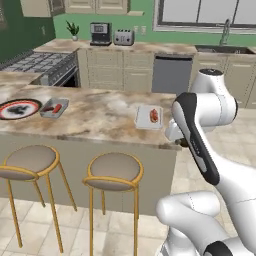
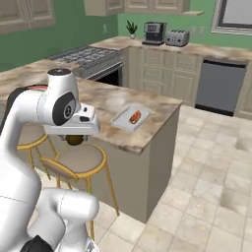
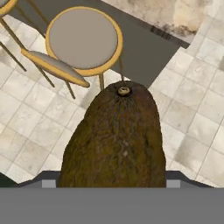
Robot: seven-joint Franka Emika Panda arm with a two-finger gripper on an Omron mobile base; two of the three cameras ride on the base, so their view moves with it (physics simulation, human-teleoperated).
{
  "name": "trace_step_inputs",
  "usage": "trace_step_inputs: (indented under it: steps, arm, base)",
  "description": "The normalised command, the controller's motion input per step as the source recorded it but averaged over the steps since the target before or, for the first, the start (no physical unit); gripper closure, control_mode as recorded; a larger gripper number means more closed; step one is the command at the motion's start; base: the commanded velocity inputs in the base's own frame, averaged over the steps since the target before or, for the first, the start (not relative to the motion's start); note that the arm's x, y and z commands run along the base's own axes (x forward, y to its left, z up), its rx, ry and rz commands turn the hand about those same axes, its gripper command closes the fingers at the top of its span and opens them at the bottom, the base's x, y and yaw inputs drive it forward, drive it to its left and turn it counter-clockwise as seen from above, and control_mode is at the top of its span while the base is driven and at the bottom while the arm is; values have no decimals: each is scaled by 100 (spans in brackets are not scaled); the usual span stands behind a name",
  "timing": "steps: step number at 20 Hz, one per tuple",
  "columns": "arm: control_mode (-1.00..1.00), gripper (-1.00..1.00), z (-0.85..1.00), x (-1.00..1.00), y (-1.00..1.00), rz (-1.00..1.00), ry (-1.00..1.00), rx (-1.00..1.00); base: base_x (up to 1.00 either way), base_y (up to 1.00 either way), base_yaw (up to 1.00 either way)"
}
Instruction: Place one cooked food and one vegetable from the large plate to each tupperware container.
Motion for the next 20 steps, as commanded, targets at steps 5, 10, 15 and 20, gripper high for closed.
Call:
trace_step_inputs:
  steps: [5, 10, 15, 20]
  arm:
    - [100, 100, 0, 0, 0, 0, 0, 0]
    - [100, 100, 0, 0, 0, 0, 0, 0]
    - [100, 100, 0, 0, 0, 0, 0, 0]
    - [100, 100, 0, 0, 0, 0, 0, 0]
  base:
    - [22, -15, 38]
    - [52, -69, 0]
    - [50, -54, 0]
    - [39, -5, -1]
